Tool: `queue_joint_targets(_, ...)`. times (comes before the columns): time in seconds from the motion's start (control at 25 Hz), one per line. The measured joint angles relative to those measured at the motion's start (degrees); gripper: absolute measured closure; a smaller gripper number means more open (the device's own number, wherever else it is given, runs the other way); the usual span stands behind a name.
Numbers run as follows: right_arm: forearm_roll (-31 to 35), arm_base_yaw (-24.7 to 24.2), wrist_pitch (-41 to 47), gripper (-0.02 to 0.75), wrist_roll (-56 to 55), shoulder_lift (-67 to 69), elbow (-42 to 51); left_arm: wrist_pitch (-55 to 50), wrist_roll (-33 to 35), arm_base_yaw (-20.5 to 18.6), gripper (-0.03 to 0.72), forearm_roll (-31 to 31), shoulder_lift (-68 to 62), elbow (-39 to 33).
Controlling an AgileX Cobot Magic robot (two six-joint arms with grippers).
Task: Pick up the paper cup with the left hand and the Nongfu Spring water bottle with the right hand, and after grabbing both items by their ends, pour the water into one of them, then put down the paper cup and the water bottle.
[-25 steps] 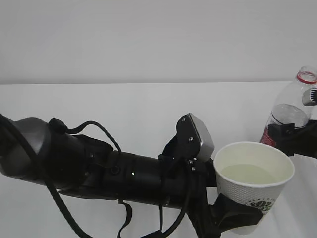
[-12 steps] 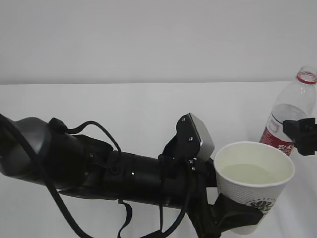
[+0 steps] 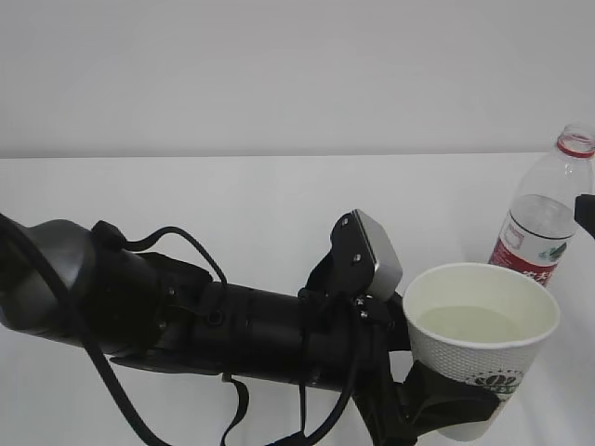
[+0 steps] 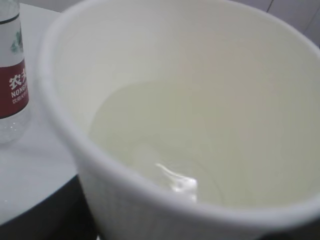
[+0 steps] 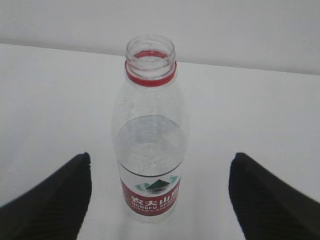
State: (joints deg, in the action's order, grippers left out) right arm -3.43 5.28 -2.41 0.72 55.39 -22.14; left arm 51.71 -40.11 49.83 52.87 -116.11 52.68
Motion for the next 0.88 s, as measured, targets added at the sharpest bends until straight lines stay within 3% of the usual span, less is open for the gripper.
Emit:
queue_joint_targets(0.48, 0.0, 0.0, 4.1, 0.111, 0.0, -0.4, 0.2, 0.2, 0.0, -1.1, 0.187, 0.0, 0.0, 0.0)
queue_joint_targets(0.88, -0.1, 0.0, 5.0, 0.128, 0.0, -0.4, 0.2, 6.3, 0.0, -9.2, 0.187, -0.1, 0.0, 0.0)
